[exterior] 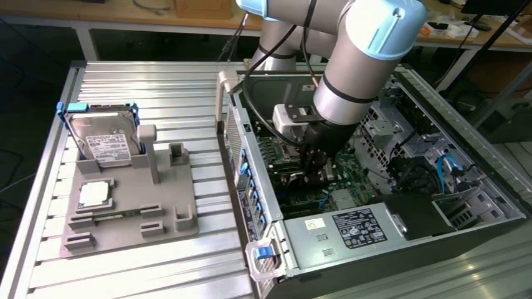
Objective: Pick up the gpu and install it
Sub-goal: 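Insert the gpu into the slot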
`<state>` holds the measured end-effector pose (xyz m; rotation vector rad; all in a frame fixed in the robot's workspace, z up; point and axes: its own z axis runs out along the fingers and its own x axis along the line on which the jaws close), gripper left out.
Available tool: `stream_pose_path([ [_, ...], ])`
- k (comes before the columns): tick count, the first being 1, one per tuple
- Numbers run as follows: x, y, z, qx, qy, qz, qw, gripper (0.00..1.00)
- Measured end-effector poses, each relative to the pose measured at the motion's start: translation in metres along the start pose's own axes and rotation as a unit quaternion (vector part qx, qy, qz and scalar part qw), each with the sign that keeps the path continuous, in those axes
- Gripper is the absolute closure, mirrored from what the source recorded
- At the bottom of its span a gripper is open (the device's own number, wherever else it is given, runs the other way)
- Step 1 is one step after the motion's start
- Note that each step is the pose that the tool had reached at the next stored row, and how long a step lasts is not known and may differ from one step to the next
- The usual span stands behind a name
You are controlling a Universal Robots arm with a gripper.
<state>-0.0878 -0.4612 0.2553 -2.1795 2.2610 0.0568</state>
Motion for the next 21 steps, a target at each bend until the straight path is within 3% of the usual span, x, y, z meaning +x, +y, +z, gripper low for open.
stream_pose_path([
  [10, 0.0, 0.0016, 0.0001, 0.0007, -0.0001, 0.0, 1.0, 0.73],
  [21, 0.0002, 0.0037, 0.0049, 0.0051, -0.0002, 0.0, 1.0, 0.73],
])
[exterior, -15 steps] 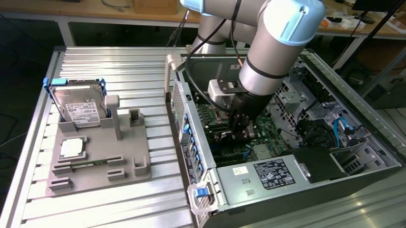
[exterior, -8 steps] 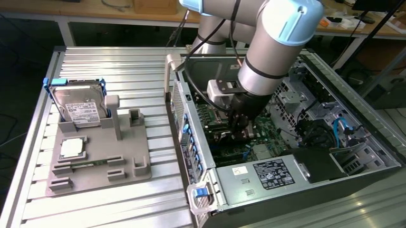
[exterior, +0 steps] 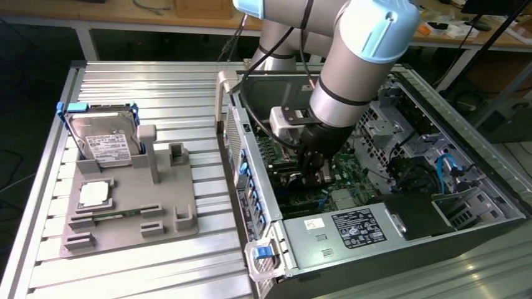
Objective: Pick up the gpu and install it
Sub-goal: 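Insert the gpu into the slot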
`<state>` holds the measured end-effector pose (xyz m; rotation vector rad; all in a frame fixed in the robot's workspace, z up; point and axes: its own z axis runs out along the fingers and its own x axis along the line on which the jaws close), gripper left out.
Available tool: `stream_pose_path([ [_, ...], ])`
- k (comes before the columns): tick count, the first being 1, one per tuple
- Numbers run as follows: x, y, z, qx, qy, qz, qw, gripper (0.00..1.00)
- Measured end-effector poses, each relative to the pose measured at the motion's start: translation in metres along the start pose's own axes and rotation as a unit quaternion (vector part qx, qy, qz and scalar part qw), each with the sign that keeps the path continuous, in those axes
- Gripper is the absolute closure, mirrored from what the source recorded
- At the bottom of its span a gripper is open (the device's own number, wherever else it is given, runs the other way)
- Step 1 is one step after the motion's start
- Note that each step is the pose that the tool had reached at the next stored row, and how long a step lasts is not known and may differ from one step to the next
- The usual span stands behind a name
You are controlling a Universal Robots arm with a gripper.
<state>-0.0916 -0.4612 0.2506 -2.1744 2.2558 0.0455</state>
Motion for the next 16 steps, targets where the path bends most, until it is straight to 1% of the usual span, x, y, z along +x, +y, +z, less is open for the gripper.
stream_pose_path([
  [1, 0.0, -0.0002, 0.0013, 0.0012, -0.0003, 0.0, 1.0, 0.73],
  [6, 0.0002, 0.0002, 0.0058, 0.0052, -0.0001, 0.0, 1.0, 0.73],
  [14, 0.0001, 0.0002, 0.006, 0.0055, -0.0003, 0.0, 1.0, 0.73],
  [15, -0.0001, 0.0001, 0.0069, 0.0059, -0.0015, 0.0, 1.0, 0.72],
  [16, 0.0, 0.0001, 0.0067, 0.0058, -0.001, 0.0, 1.0, 0.66],
])
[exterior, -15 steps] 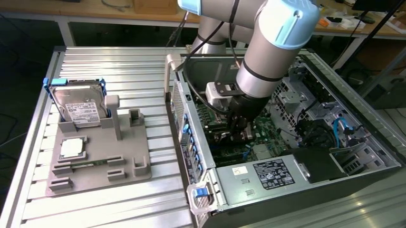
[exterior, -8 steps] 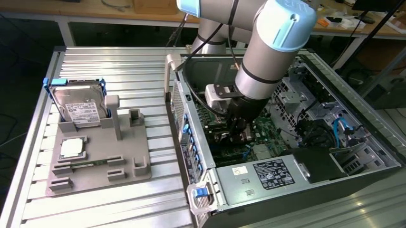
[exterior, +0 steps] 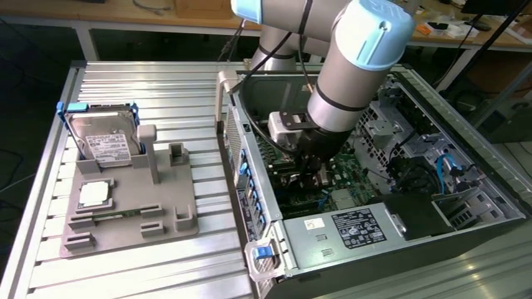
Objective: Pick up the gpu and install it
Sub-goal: 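Insert the gpu into the slot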
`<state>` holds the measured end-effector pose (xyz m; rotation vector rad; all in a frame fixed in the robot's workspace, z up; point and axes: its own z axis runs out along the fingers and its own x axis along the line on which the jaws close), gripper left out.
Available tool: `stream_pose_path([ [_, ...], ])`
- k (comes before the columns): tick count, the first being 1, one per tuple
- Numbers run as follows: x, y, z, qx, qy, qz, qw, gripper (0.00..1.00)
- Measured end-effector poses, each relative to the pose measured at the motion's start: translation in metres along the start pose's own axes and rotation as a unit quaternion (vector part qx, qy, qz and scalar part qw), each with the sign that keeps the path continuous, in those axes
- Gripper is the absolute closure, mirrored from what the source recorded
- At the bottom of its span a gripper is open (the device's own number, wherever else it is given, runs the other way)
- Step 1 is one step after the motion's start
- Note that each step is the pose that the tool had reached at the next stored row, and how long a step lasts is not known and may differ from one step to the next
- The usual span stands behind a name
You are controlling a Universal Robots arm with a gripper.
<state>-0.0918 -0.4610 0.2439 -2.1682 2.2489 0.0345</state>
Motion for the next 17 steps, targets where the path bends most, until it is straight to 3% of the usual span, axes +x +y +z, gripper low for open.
stream_pose_path([
  [1, 0.0, 0.0, -0.0005, -0.0002, 0.0005, 0.0, 1.0, 0.66],
  [2, 0.0, 0.0, -0.0007, -0.0003, 0.0007, 0.0, 1.0, 0.6],
  [8, 0.0, 0.0001, -0.0066, 0.0007, 0.0007, -0.001, 1.0, 0.6],
  [17, -0.001, 0.0002, -0.0257, 0.0047, 0.0005, -0.002, 1.0, 0.6],
])
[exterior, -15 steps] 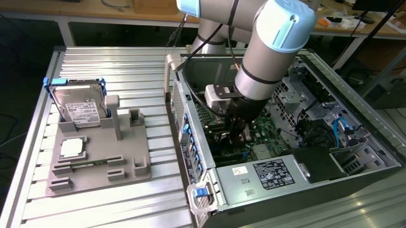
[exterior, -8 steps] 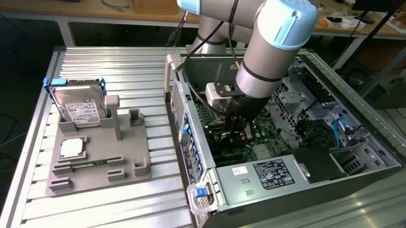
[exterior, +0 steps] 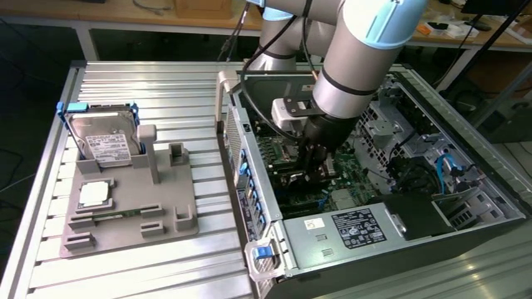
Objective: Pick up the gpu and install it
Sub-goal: 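Insert the gpu into the slot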
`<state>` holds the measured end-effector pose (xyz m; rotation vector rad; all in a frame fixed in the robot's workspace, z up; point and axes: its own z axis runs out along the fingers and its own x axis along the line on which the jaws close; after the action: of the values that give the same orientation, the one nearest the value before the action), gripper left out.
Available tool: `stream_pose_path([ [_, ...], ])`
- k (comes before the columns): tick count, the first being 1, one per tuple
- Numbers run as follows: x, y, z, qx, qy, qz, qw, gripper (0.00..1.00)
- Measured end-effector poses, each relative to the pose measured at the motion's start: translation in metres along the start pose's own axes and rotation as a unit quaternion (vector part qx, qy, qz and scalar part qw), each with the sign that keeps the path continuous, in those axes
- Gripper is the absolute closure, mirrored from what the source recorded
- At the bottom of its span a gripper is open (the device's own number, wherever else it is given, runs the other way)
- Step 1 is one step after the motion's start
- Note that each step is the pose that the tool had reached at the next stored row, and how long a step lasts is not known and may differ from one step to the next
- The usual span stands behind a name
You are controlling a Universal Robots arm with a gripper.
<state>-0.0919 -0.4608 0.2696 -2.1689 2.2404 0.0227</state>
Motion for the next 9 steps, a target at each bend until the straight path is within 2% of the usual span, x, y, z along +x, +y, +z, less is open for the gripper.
stream_pose_path([
  [9, -0.0003, -0.0001, -0.0112, 0.0012, -0.0001, -0.001, 1.0, 0.61],
])
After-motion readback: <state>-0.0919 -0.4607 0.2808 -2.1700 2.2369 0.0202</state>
